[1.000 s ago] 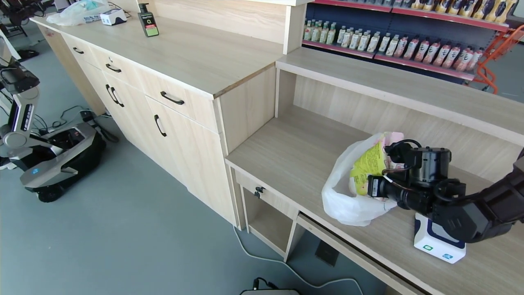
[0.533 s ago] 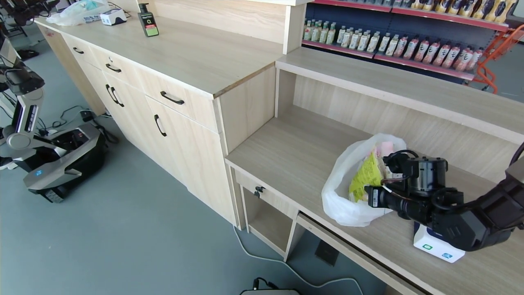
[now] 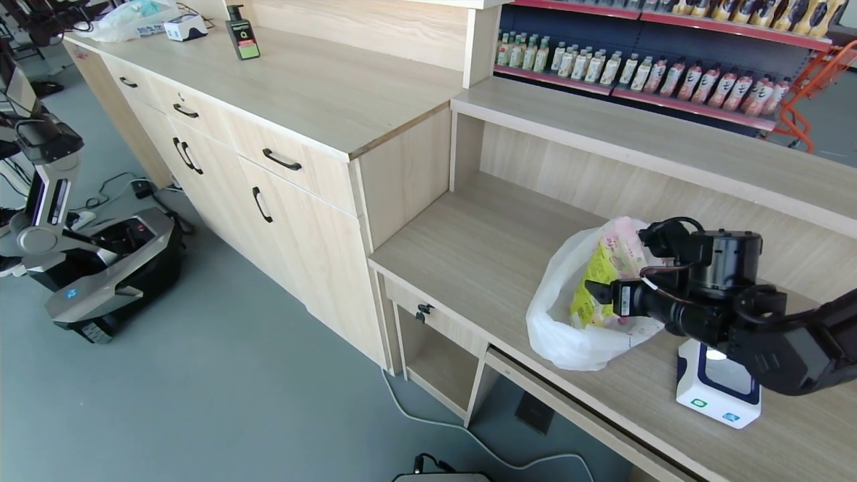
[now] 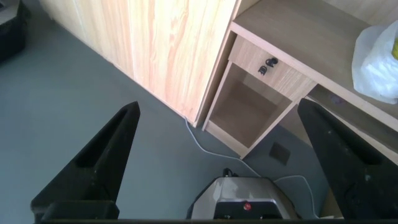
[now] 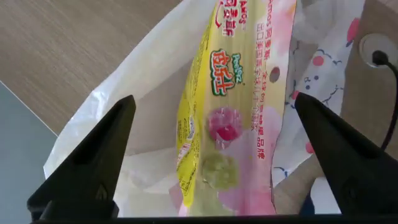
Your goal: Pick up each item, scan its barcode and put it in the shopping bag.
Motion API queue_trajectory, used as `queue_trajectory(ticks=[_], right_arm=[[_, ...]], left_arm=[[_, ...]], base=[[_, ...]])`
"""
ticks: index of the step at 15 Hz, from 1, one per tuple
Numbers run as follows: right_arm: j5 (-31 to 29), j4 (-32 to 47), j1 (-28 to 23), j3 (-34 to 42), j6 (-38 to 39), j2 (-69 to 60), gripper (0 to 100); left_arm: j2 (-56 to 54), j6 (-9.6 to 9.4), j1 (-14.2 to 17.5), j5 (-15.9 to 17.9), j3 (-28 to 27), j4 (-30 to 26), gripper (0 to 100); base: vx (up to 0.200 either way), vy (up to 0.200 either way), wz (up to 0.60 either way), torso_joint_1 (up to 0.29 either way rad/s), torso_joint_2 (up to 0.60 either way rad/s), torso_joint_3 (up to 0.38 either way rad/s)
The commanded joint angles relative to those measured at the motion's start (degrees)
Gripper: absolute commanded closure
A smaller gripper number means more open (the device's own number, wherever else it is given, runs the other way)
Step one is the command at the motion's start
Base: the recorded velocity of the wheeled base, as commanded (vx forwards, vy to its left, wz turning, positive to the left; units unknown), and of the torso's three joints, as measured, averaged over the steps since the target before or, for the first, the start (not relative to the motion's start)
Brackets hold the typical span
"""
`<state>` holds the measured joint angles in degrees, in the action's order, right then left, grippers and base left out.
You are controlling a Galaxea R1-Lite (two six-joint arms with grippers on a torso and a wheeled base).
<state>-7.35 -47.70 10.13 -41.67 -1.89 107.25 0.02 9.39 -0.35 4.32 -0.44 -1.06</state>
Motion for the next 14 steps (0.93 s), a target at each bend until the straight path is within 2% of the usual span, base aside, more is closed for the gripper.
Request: queue_trajectory(ticks=[1, 4, 6, 7, 8, 9, 12, 13, 14], right_arm=[[0.1, 3.1, -2.6, 2.3, -7.3, -16.0, 0], [0.4, 9.8, -8.2, 7.1, -12.9, -30.7, 0], [0.7, 19.4, -18.2, 8.3, -15.3, -39.0, 0], [0.4, 22.2, -24.4, 8.6, -17.2, -40.3, 0], [0.4, 23.0, -27.7, 8.9, -17.8, -40.7, 0], [0.6, 25.5, -37.4, 9.1, -17.8, -41.5, 0], [-0.1, 30.2, -50.0, 8.7, -18.0, -38.8, 0], [-3.5, 30.7, -54.5, 8.4, -18.3, -35.9, 0], [-10.8, 30.5, -58.0, 8.1, -18.9, -31.8, 0]], left_arm=[[0.0, 0.02, 0.0, 0.0, 0.0, 0.0, 0], [0.0, 0.02, 0.0, 0.0, 0.0, 0.0, 0], [0.0, 0.02, 0.0, 0.0, 0.0, 0.0, 0], [0.0, 0.02, 0.0, 0.0, 0.0, 0.0, 0], [0.0, 0.02, 0.0, 0.0, 0.0, 0.0, 0], [0.0, 0.02, 0.0, 0.0, 0.0, 0.0, 0], [0.0, 0.02, 0.0, 0.0, 0.0, 0.0, 0], [0.0, 0.02, 0.0, 0.0, 0.0, 0.0, 0], [0.0, 0.02, 0.0, 0.0, 0.0, 0.0, 0]], base=[[0.000, 0.000, 0.00, 0.000, 0.00, 0.000], [0.000, 0.000, 0.00, 0.000, 0.00, 0.000], [0.000, 0.000, 0.00, 0.000, 0.00, 0.000], [0.000, 0.000, 0.00, 0.000, 0.00, 0.000], [0.000, 0.000, 0.00, 0.000, 0.00, 0.000], [0.000, 0.000, -0.60, 0.002, 0.00, -0.002], [0.000, 0.000, -0.60, -0.005, 0.00, 0.004], [0.000, 0.000, -0.60, 0.007, 0.00, 0.002], [0.000, 0.000, -0.60, -0.002, 0.00, 0.002]])
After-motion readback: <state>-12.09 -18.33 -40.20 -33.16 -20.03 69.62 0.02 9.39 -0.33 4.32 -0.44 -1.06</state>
